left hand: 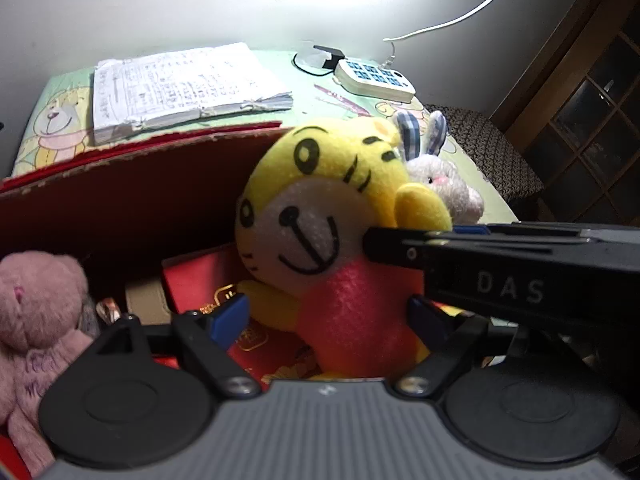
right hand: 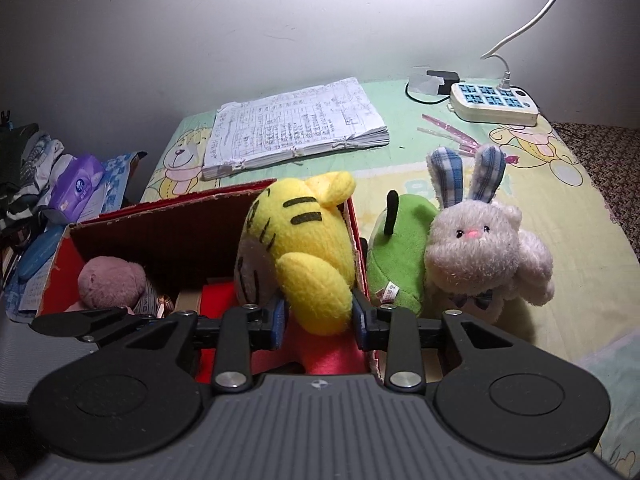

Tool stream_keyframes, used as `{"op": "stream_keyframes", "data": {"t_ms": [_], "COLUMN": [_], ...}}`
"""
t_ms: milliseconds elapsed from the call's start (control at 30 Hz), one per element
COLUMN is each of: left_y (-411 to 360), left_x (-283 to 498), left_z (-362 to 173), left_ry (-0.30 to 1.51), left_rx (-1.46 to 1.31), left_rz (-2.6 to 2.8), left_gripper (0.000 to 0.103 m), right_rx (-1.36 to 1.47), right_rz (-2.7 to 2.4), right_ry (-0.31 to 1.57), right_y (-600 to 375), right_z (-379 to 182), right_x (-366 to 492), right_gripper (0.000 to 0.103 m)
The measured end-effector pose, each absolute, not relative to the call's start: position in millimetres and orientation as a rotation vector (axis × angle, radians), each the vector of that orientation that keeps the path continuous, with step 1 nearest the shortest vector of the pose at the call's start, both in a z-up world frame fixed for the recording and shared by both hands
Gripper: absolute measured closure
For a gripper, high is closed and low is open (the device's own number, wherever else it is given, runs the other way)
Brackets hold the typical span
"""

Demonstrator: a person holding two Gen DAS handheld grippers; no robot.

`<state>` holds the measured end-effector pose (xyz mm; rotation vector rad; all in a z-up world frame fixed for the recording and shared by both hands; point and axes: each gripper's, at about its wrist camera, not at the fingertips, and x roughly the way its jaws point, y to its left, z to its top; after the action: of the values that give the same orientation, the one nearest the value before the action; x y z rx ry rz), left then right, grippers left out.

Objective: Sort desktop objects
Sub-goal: 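Lower the yellow tiger plush into the red box and open the left gripper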

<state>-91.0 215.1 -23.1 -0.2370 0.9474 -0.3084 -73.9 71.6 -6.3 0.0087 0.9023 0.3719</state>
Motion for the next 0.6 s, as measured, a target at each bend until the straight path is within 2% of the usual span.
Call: {"op": "stream_keyframes", "data": {"t_ms": [200, 600], "left_y": [217.7, 215.4], "left_x": [-85.4, -83.4], "left_z": [-28.0, -29.4], "left_ry": [0.966, 0.978], "left_rx": [-0.252, -0.239], "left_rz": [-0.314, -0.285], "left_gripper": [0.011, 0.004], "right_rx": [0.135, 0.265], "right_rz": [0.408, 0.458], "right_ry": [0.948, 0.9], "right_y": [58.9, 39.4], "right_z": [-16.1, -18.9], "right_x": [-63.9, -71.1], "right_gripper": [0.068, 0.07]}}
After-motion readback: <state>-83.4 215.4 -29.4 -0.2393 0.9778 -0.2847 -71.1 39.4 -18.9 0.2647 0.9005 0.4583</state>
